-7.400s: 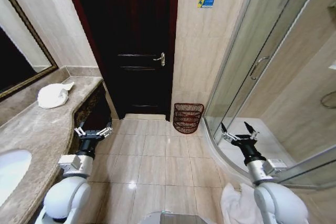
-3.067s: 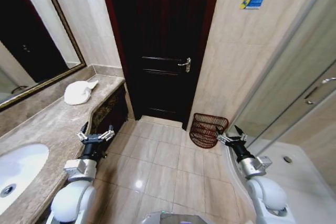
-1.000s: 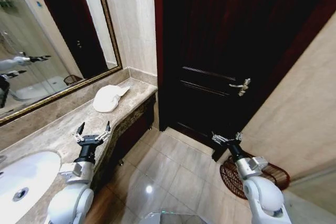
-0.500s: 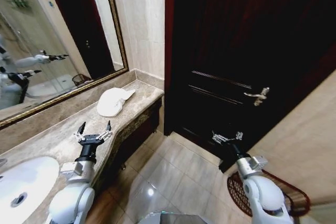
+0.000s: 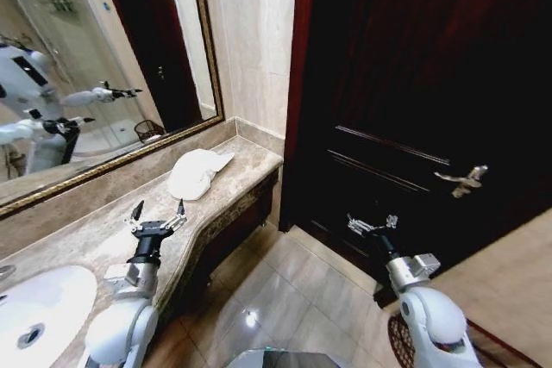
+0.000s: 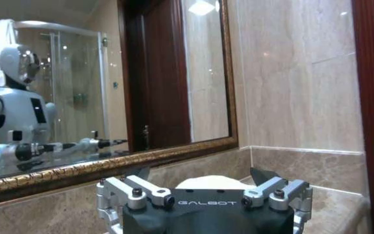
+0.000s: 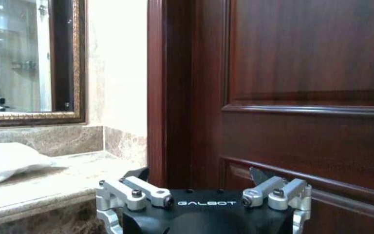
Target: Discard the used towel into the hamper.
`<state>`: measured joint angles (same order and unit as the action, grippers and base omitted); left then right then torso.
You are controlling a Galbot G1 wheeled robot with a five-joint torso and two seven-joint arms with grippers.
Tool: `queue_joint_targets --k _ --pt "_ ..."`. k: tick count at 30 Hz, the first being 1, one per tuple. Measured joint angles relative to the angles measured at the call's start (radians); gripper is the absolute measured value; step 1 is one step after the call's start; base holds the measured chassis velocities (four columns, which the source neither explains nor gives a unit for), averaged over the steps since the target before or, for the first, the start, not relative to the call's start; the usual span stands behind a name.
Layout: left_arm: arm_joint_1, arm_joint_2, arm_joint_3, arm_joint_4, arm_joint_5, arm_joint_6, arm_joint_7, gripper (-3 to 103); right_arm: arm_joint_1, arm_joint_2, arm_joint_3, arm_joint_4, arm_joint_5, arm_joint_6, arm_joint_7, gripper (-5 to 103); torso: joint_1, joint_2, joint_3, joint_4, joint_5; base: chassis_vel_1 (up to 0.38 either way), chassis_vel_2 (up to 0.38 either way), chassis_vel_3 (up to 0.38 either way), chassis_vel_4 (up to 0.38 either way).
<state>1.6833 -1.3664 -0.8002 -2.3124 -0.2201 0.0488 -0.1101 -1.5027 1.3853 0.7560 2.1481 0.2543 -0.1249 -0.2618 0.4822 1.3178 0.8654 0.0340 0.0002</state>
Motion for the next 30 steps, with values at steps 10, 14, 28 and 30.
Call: queue_joint_targets --k 10,14,28,30 --pt "-0.005 -0.001 0.004 0.006 0.002 -0.001 0.000 100 0.001 -0.007 -0.003 -0.004 0.012 0.008 -0.019 100 0.000 0.000 0.000 0.0000 -0.0002 -0.075 0.131 0.135 -0.079" --pt "-0.019 0.003 0.009 0.022 0.003 0.000 -0.008 100 0.007 -0.013 0.001 -0.025 0.033 0.055 -0.076 100 0.000 0.000 0.000 0.0000 0.0000 -0.080 0.119 0.090 -0.100" --pt "-0.247 0.112 0.055 0.127 -0.111 0.230 -0.086 100 0.046 -0.019 -0.002 -0.060 0.012 0.031 -0.042 100 0.000 0.000 0.000 -0.0006 -0.0002 -0.019 0.016 0.008 -0.009" --pt "-0.269 0.123 0.059 0.145 -0.129 0.244 -0.088 100 0.049 -0.020 -0.001 -0.063 0.010 0.027 -0.040 100 0.000 0.000 0.000 -0.0004 -0.0003 0.000 0.000 0.000 0.000"
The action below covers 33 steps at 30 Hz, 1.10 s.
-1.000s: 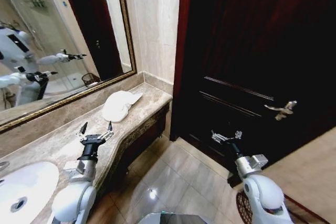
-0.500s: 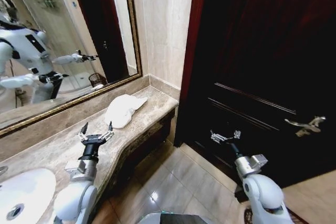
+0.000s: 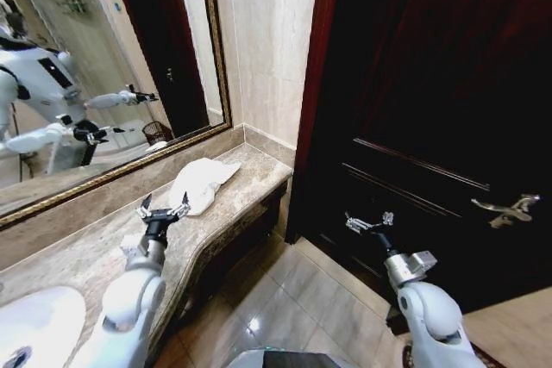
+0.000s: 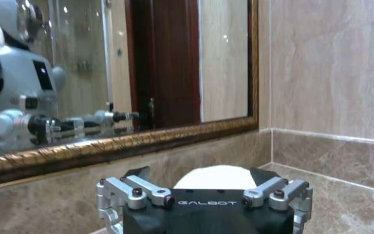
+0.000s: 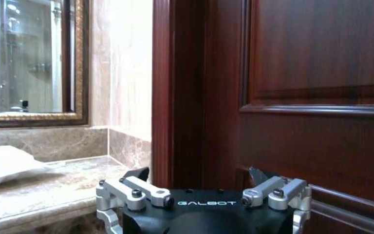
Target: Discard the used towel into the hamper.
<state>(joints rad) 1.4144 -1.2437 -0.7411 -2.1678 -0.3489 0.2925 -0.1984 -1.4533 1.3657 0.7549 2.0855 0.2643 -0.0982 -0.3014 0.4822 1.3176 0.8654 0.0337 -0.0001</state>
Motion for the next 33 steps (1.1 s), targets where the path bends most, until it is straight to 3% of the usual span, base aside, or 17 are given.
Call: queue_joint_targets --k 10,13,18,33 --pt "-0.095 0.064 0.062 0.098 -0.052 0.098 -0.064 100 0.032 -0.005 -0.013 -0.029 -0.020 -0.011 0.005 100 0.000 0.000 0.000 0.0003 0.0000 0.000 0.000 0.000 0.000" --pt "-0.169 0.099 0.098 0.122 -0.104 0.177 -0.124 100 0.038 -0.005 -0.018 -0.035 -0.029 -0.015 0.005 100 0.000 0.000 0.000 0.0001 0.0000 0.000 0.000 0.000 0.000" --pt "-0.258 0.136 0.144 0.145 -0.142 0.251 -0.166 100 0.035 -0.003 -0.018 -0.038 -0.034 -0.014 0.004 100 0.000 0.000 0.000 -0.0001 0.0000 0.000 0.000 0.000 0.000" --pt "-0.301 0.150 0.159 0.156 -0.189 0.271 -0.161 100 0.021 -0.005 -0.003 -0.027 -0.026 -0.008 0.006 100 0.003 0.006 0.003 0.0003 0.0000 0.000 0.000 0.000 0.000"
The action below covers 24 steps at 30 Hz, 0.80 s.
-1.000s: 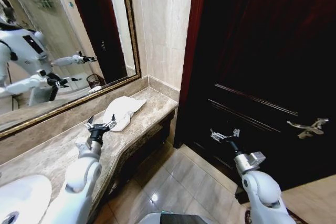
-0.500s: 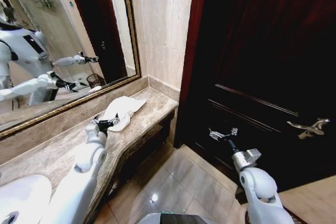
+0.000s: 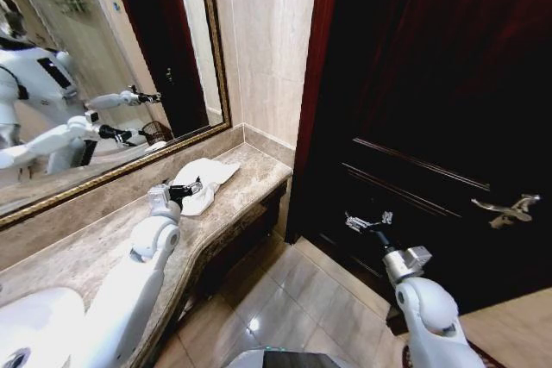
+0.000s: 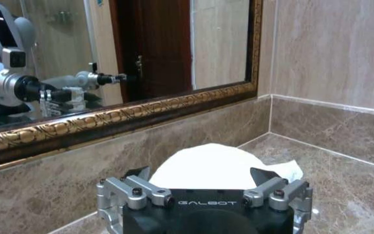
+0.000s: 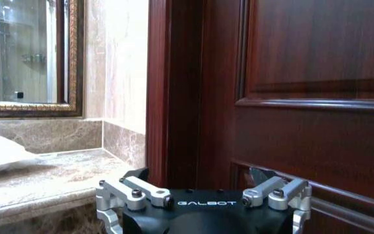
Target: Discard the used towel into the hamper.
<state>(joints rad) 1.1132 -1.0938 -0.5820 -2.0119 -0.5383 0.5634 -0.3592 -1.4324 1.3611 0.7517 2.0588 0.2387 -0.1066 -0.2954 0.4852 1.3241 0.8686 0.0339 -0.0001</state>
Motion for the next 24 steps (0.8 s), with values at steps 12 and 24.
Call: queue_joint_targets --k 12,24 --pt "-0.007 0.013 -0.013 0.020 -0.012 0.005 0.004 100 -0.002 0.000 -0.002 -0.001 0.000 0.005 0.001 100 0.022 0.046 0.024 -0.0001 0.0001 0.000 0.000 0.000 0.000" --pt "-0.105 0.036 0.074 0.070 -0.213 0.105 -0.135 100 0.003 -0.007 -0.006 -0.015 0.001 0.007 0.000 100 0.038 0.081 0.043 -0.0004 0.0005 0.000 0.000 0.000 0.000"
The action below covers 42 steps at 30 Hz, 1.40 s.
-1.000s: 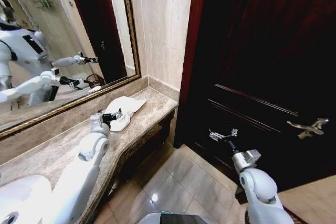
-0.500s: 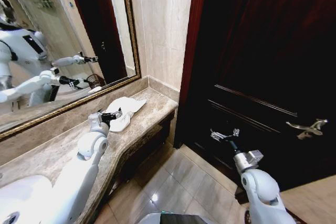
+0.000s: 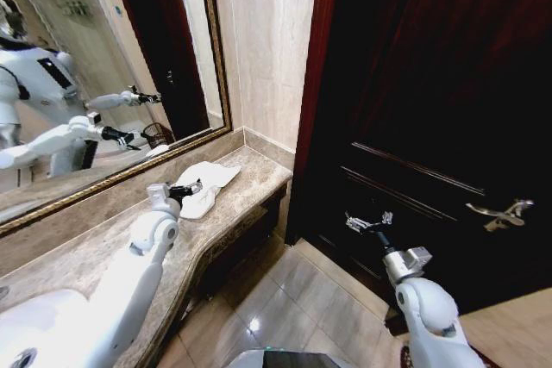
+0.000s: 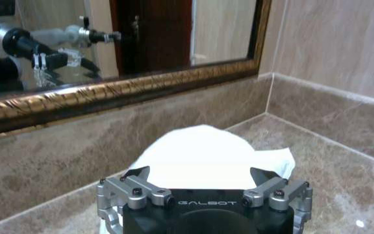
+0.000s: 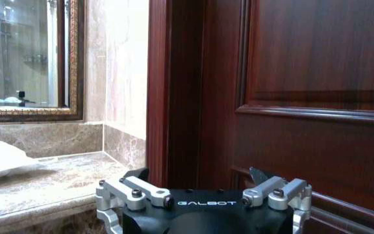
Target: Discard the used towel into the hamper.
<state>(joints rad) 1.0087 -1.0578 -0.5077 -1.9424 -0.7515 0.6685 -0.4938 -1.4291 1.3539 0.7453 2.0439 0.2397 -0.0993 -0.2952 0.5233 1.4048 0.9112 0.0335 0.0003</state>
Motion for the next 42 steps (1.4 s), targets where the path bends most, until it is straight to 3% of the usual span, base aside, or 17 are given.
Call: queue_joint_targets --k 4,10,28,34,37,39,42 --pt "-0.081 0.010 0.071 0.109 -0.020 0.011 -0.080 100 0.006 -0.016 0.005 -0.016 0.011 0.000 0.000 100 0.001 0.001 0.000 0.0004 -0.0004 0.000 0.000 0.000 0.000" --pt "-0.146 0.009 0.113 0.198 -0.029 0.010 -0.120 100 0.006 -0.036 0.012 -0.032 0.025 0.001 0.001 100 0.000 0.000 0.000 0.0002 -0.0004 0.000 0.000 0.000 0.000" --pt "-0.214 -0.033 0.166 0.344 -0.020 -0.021 -0.106 101 -0.001 -0.048 0.020 -0.041 0.032 0.014 0.007 100 -0.002 -0.004 -0.002 0.0003 -0.0002 0.000 0.000 0.000 0.000" --pt "-0.214 -0.036 0.164 0.360 -0.006 -0.037 -0.097 85 -0.001 -0.051 0.016 -0.043 0.029 0.014 0.008 100 -0.002 -0.004 -0.002 0.0002 -0.0002 0.000 0.000 0.000 0.000" --pt "-0.209 -0.036 0.165 0.372 0.014 -0.054 -0.096 69 -0.001 -0.052 0.015 -0.044 0.028 0.014 0.009 100 -0.002 -0.005 -0.003 0.0002 -0.0002 0.000 0.000 0.000 0.000" --pt "-0.207 -0.036 0.165 0.372 0.015 -0.055 -0.096 69 0.000 -0.052 0.015 -0.044 0.028 0.014 0.009 100 -0.002 -0.005 -0.003 0.0002 -0.0002 0.000 0.000 0.000 0.000" --pt "-0.204 -0.033 0.165 0.372 0.015 -0.056 -0.092 53 -0.002 -0.051 0.015 -0.044 0.028 0.019 0.010 100 -0.002 -0.005 -0.003 0.0002 -0.0002 0.000 0.000 0.000 0.000"
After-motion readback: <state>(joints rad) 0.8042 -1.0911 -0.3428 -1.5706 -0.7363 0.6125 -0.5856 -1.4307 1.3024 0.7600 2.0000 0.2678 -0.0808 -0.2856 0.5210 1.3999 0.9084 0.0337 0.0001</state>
